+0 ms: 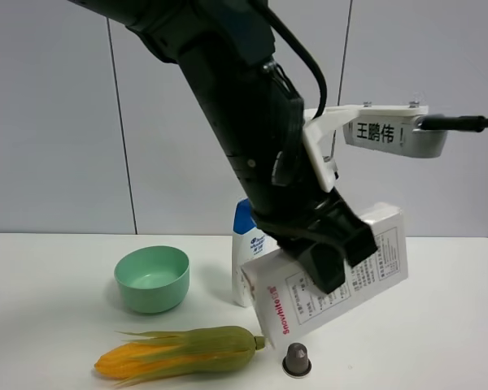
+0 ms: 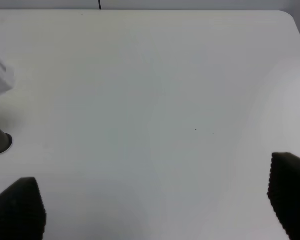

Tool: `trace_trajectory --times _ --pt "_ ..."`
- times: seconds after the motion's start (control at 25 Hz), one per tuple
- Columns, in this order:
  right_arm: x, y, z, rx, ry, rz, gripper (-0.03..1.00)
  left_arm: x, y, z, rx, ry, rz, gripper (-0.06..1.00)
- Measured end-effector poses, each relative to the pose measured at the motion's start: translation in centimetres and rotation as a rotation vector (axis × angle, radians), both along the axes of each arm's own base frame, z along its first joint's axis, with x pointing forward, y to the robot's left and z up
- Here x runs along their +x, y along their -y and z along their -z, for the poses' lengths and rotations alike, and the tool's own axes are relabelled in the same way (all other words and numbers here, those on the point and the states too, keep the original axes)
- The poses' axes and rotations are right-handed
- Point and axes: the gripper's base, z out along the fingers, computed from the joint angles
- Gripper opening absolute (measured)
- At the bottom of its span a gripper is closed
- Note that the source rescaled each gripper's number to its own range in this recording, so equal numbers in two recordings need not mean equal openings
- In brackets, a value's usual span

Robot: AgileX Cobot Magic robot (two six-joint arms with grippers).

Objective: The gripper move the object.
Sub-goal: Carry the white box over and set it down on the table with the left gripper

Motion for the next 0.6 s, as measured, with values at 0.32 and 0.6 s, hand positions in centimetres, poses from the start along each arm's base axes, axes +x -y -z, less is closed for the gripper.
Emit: trace_trajectory --times 0.32,0.6 --pt "0.0 0.0 0.0 0.000 0.000 0.000 1.00 2.7 2.7 -0.9 -0.074 -0.095 -0.297 0.00" --pt "0.0 0.0 0.0 0.000 0.000 0.000 1.00 4.3 2.8 1.0 -0.058 -0.200 -0.665 0.00"
